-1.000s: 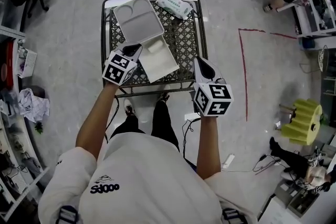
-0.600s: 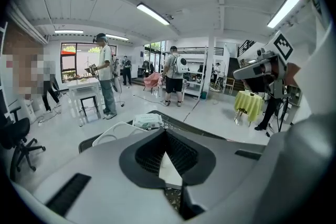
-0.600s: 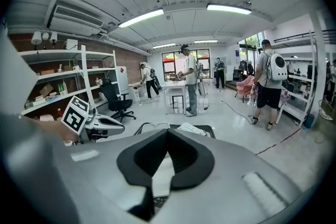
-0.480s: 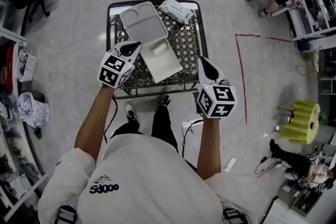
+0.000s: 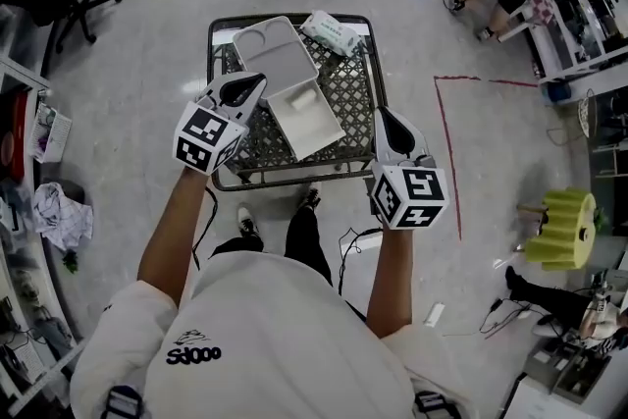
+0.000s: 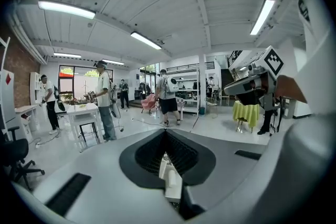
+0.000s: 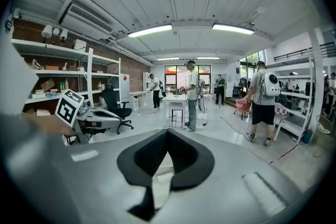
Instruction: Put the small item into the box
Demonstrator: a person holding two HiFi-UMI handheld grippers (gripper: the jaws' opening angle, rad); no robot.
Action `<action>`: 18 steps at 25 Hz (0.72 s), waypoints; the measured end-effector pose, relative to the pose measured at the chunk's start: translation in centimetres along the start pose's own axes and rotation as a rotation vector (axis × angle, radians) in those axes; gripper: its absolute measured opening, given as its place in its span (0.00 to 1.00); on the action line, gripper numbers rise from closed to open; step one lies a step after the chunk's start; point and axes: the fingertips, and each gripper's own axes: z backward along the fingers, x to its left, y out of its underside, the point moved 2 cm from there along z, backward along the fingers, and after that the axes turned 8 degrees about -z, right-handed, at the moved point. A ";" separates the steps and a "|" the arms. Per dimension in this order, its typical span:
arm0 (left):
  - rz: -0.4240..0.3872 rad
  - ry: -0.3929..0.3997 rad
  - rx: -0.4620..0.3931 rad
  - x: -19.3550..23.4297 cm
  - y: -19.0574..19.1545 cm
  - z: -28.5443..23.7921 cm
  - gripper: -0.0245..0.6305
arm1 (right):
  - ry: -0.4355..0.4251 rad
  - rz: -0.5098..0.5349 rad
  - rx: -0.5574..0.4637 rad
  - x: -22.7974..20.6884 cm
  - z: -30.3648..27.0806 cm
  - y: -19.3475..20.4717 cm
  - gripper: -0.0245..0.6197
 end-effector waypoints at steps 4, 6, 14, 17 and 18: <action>-0.024 -0.014 -0.051 0.3 -2.2 1.7 0.05 | -0.012 0.046 -0.074 1.4 1.2 -1.9 0.05; -0.041 -0.019 -0.070 0.3 -3.2 2.4 0.05 | -0.018 0.071 -0.111 2.0 1.9 -2.8 0.05; -0.096 -0.020 -0.168 -0.4 -7.7 5.6 0.05 | -0.001 0.113 -0.166 3.8 4.1 -5.3 0.05; -0.116 -0.010 -0.199 -0.7 -9.4 6.8 0.05 | -0.002 0.119 -0.200 4.5 4.9 -6.2 0.05; -0.120 -0.004 -0.206 -0.9 -9.8 7.2 0.05 | -0.003 0.121 -0.208 4.8 5.1 -6.5 0.05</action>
